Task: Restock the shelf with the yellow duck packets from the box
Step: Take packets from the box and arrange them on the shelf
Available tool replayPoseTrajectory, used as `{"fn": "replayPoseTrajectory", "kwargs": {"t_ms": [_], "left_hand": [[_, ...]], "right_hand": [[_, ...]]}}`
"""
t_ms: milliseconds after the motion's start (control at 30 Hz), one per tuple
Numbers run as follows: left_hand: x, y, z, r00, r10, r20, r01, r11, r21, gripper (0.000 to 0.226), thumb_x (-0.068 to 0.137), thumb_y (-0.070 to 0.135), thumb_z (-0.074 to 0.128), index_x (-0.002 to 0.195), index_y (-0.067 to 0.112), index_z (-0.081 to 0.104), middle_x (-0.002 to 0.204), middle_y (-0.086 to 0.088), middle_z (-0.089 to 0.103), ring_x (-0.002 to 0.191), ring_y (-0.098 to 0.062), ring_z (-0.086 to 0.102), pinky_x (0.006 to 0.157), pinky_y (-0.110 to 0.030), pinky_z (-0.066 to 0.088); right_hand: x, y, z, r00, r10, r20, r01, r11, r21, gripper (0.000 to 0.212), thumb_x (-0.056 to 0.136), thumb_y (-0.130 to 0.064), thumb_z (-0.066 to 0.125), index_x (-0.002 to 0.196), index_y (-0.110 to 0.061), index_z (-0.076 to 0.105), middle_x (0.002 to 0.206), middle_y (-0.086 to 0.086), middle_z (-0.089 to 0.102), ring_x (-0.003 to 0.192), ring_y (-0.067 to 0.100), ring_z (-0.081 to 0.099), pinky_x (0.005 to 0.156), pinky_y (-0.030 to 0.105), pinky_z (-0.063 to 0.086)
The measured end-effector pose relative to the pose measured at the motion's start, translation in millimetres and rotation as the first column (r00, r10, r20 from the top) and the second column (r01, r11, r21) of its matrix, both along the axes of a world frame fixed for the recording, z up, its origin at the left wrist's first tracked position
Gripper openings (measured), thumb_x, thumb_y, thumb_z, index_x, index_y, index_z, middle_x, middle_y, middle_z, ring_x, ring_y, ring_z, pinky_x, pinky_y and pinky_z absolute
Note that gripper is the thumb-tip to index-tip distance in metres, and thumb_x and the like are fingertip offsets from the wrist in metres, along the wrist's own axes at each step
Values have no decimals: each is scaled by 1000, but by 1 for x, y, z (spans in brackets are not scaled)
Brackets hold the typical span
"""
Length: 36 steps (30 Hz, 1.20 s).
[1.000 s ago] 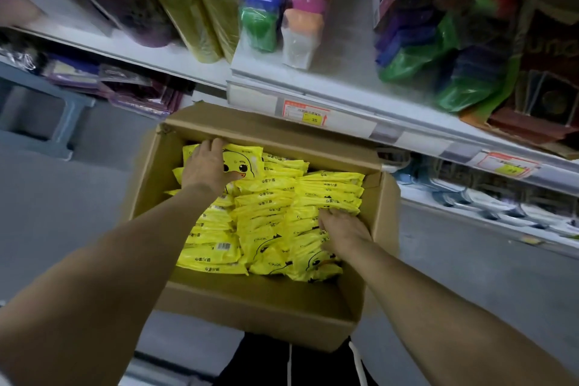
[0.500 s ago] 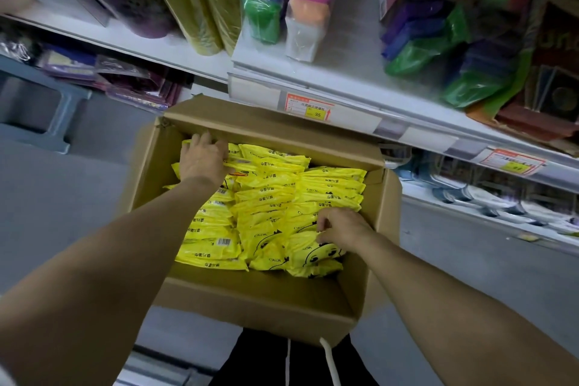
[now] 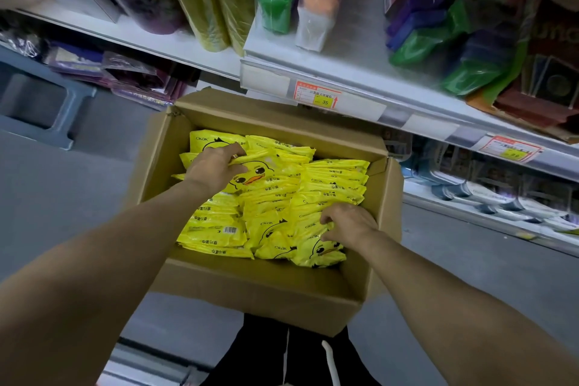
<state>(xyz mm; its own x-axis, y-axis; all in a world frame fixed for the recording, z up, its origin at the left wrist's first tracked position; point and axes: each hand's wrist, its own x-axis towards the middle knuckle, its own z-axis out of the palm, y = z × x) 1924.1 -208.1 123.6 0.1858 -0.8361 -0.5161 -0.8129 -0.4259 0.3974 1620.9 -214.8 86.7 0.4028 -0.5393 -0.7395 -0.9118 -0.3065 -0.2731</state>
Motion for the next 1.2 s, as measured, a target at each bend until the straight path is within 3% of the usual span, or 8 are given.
{"fn": "replayPoseTrajectory", "kwargs": {"t_ms": [267,567,700,833,967,1000,1100,1200], "left_hand": [[-2,16,11,990,45,-134,-30,994,109,59,91,42,63,141,14,50,138,-13,56,130,-30,48,104,-36,41],[4,41,11,969,103,-225,-73,987,141,60,91,48,59,138,10,52,138,-13,55,130,-27,49,104,-36,38],[3,48,14,969,109,-222,-81,988,129,60,92,45,60,139,8,51,140,-15,53,130,-30,48,103,-36,38],[6,55,15,965,104,-242,-76,989,124,58,90,49,61,131,9,58,129,-15,61,123,-30,53,99,-38,42],[8,60,20,954,136,-268,-97,983,153,62,90,53,59,138,15,52,137,-7,57,128,-24,51,107,-39,41],[8,60,22,950,145,-275,-101,981,166,63,90,56,57,139,17,51,138,-6,56,128,-23,50,108,-40,40],[3,61,38,943,157,-294,-101,975,197,68,92,56,53,145,15,44,148,-4,46,138,-24,40,114,-37,32],[-3,59,54,953,118,-278,-71,982,175,65,99,47,47,151,12,32,157,-5,30,145,-23,27,115,-32,24]], "right_hand": [[0,12,-1,999,-38,-26,38,999,-5,47,79,-39,81,116,-28,55,112,-3,68,101,20,63,84,33,53],[2,16,-3,998,17,-68,-19,1000,-22,45,72,-38,85,106,-28,58,112,-3,44,118,19,45,91,32,41],[3,17,0,989,61,-135,-64,998,-18,59,71,-33,87,117,-23,50,121,1,54,116,22,52,90,33,43],[6,24,-1,969,153,-195,-153,988,11,43,77,-34,83,116,-27,67,122,2,63,114,24,58,91,32,46],[6,21,6,994,40,-104,-26,990,136,22,79,-44,79,81,-26,67,91,-3,61,91,22,56,64,26,43],[5,19,11,996,33,-88,-19,987,158,24,83,-47,75,84,-24,68,94,-2,61,95,23,56,66,28,44],[7,16,31,998,-6,-65,17,985,174,60,93,-49,62,137,-10,57,139,11,55,127,29,51,101,36,45],[9,20,52,997,-55,-49,62,985,159,66,98,-46,55,150,-9,38,156,10,38,142,28,36,113,35,34]]}}
